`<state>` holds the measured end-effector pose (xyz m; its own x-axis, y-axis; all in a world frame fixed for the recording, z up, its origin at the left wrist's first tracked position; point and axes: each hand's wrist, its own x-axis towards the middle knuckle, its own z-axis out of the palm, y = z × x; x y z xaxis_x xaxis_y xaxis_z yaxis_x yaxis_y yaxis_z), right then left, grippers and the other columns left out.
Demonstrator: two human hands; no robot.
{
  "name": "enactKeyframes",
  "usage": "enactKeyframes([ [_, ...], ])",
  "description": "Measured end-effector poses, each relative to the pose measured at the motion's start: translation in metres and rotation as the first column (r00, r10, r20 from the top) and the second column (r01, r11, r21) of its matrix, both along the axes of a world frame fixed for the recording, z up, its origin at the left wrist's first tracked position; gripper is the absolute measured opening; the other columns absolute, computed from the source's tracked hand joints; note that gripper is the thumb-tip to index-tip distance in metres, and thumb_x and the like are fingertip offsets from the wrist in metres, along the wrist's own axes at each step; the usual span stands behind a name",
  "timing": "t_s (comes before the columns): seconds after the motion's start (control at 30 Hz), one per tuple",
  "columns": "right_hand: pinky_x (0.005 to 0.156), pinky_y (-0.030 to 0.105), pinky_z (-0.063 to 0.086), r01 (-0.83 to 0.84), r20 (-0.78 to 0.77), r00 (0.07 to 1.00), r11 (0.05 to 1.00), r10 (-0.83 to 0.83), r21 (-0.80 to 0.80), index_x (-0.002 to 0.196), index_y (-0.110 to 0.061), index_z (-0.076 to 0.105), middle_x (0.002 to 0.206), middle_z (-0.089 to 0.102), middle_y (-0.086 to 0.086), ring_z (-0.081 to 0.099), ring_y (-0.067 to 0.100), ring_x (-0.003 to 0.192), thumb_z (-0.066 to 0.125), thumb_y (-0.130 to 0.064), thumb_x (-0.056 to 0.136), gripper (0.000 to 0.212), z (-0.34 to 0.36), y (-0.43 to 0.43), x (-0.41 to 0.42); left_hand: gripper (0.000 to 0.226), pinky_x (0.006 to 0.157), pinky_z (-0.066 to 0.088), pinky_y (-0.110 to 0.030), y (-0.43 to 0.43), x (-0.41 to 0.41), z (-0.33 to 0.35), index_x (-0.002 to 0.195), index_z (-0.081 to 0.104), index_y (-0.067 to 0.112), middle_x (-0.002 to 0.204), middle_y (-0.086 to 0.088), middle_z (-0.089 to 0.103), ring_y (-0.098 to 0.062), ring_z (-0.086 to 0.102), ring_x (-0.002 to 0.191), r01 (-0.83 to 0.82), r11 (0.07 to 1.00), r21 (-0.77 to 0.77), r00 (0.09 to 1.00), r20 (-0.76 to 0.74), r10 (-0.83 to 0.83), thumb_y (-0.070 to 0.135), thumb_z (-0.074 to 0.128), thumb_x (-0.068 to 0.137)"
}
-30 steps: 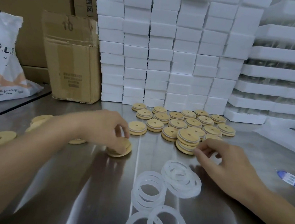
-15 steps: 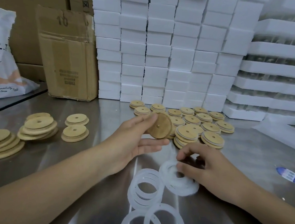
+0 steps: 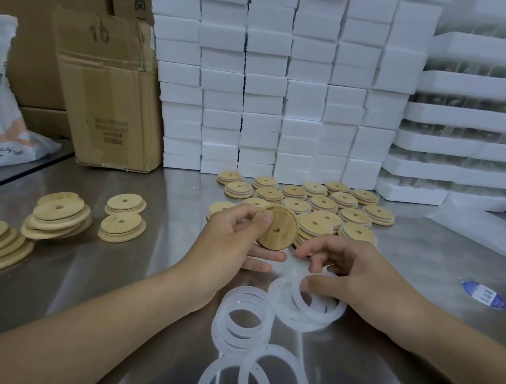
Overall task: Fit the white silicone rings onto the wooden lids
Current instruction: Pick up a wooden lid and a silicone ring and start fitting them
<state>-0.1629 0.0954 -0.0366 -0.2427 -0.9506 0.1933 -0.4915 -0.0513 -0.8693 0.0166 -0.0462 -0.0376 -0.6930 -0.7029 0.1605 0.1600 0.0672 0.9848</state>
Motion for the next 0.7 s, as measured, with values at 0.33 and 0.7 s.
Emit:
enactKeyframes([
  [0.33, 0.078, 0.026, 0.051, -0.027, 0.058, 0.998, 0.999, 0.025, 0.018, 0.088, -0.015, 0.077, 0.087, 0.072, 0.013, 0.067, 0.014, 0.079, 0.073, -0.034, 0.087, 0.019, 0.003, 0.001, -0.001, 0.024, 0.065, 0.066, -0.031, -0.001, 0.000, -0.002, 0.117, 0.074, 0.015, 0.108, 0.001, 0.081, -0.033, 0.083, 0.090, 0.016, 1.000, -0.005, 1.000, -0.005, -0.016, 0.035, 0.062, 0.108],
  [0.7, 0.083, 0.014, 0.046, 0.081, -0.032, 0.995, 0.963, -0.092, -0.259, 0.091, -0.027, 0.080, 0.101, 0.070, -0.006, 0.066, 0.006, 0.099, 0.076, -0.036, 0.095, 0.011, 0.002, 0.006, 0.012, 0.022, 0.072, 0.065, -0.027, 0.003, 0.001, 0.000, 0.122, 0.072, 0.019, 0.103, -0.002, 0.083, -0.030, 0.082, 0.093, 0.117, 0.991, -0.065, 0.992, 0.051, -0.113, 0.032, 0.059, 0.110],
])
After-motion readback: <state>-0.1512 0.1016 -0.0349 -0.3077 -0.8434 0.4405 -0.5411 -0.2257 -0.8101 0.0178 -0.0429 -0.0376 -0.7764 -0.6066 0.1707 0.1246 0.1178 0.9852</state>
